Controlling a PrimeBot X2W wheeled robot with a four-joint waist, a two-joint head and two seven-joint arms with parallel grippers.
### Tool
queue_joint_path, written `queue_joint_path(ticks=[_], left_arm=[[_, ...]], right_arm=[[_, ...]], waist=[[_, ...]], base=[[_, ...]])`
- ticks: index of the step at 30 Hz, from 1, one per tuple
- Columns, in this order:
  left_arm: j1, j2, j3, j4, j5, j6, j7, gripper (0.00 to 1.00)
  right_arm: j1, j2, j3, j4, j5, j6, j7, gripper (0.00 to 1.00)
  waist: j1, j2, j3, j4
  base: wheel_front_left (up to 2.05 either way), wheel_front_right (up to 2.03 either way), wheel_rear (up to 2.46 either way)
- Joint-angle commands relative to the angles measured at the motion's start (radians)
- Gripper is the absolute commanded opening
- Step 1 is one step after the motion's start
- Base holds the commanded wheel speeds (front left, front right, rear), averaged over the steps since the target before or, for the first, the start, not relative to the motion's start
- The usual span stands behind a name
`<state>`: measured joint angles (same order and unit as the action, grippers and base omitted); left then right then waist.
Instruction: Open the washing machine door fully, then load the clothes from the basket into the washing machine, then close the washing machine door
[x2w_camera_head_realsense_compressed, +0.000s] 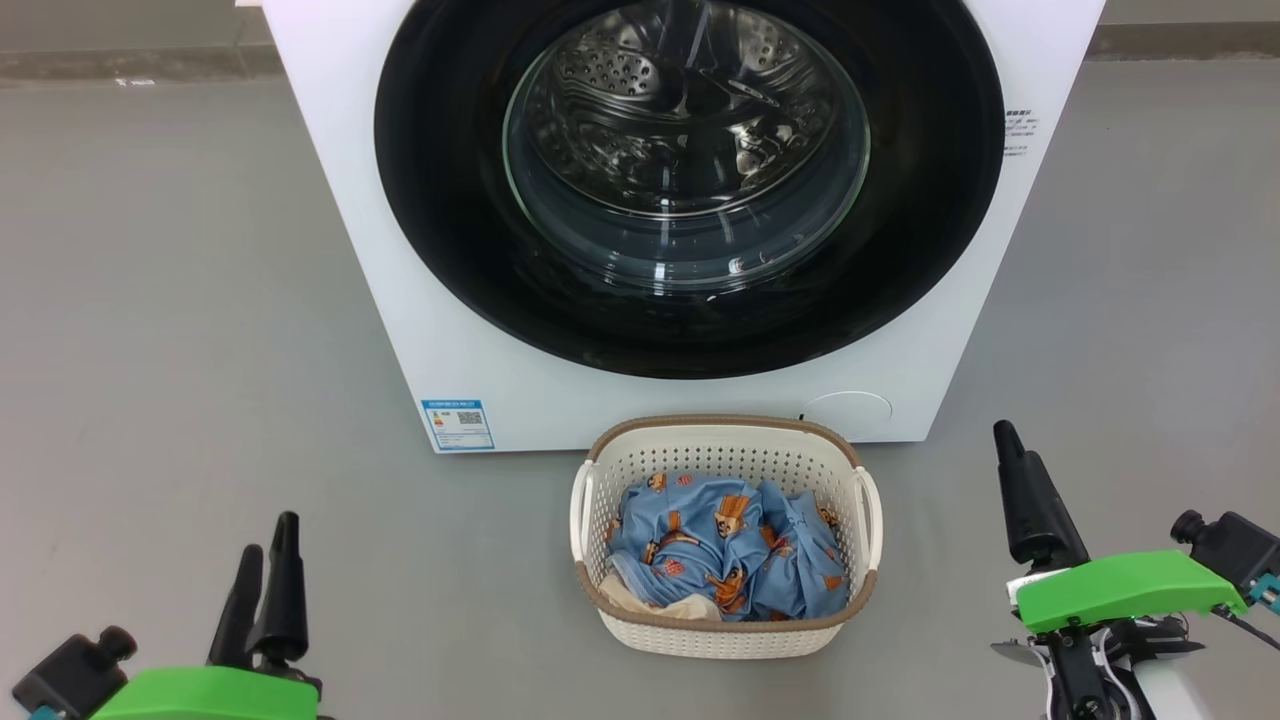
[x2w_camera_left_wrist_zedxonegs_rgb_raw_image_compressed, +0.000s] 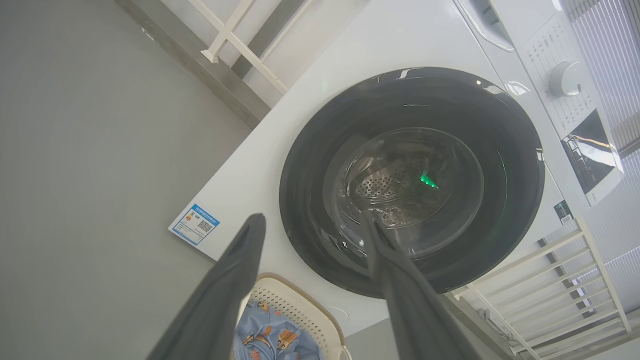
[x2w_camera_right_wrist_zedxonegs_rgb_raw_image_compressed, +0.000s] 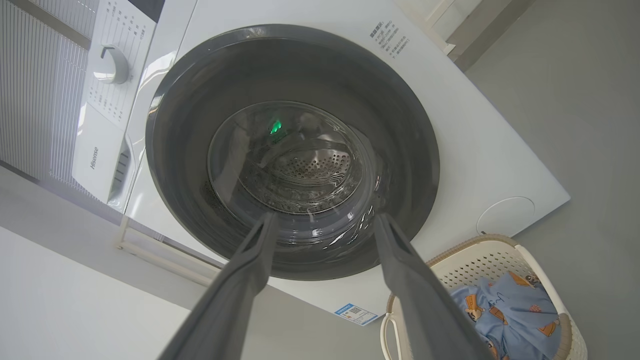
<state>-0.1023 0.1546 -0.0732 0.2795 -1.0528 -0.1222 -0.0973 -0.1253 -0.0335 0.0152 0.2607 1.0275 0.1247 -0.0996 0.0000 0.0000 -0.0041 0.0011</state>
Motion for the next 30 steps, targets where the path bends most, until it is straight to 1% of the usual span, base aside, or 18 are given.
queue_joint_path(ticks=[1, 15, 30], left_arm=[[-0.051, 0.024, 0.017, -0.015, 0.034, 0.002, -0.014, 1.00], [-0.062, 0.037, -0.004, 0.009, 0.219, 0.003, -0.056, 1.00], [-0.081, 0.044, -0.012, 0.024, 0.372, 0.002, -0.098, 1.00]], right_arm=[[-0.056, -0.010, 0.014, -0.017, -0.041, 0.004, -0.015, 1.00], [-0.082, -0.012, 0.026, 0.024, -0.264, 0.005, -0.056, 1.00], [-0.112, -0.014, 0.029, 0.069, -0.420, 0.005, -0.097, 1.00]], waist=[[0.0000, 0.0000, -0.001, 0.001], [0.0000, 0.0000, -0.011, 0.002], [0.0000, 0.0000, -0.014, 0.000]], base=[[0.00, 0.00, 0.00], [0.00, 0.00, 0.00], [0.00, 0.00, 0.00]])
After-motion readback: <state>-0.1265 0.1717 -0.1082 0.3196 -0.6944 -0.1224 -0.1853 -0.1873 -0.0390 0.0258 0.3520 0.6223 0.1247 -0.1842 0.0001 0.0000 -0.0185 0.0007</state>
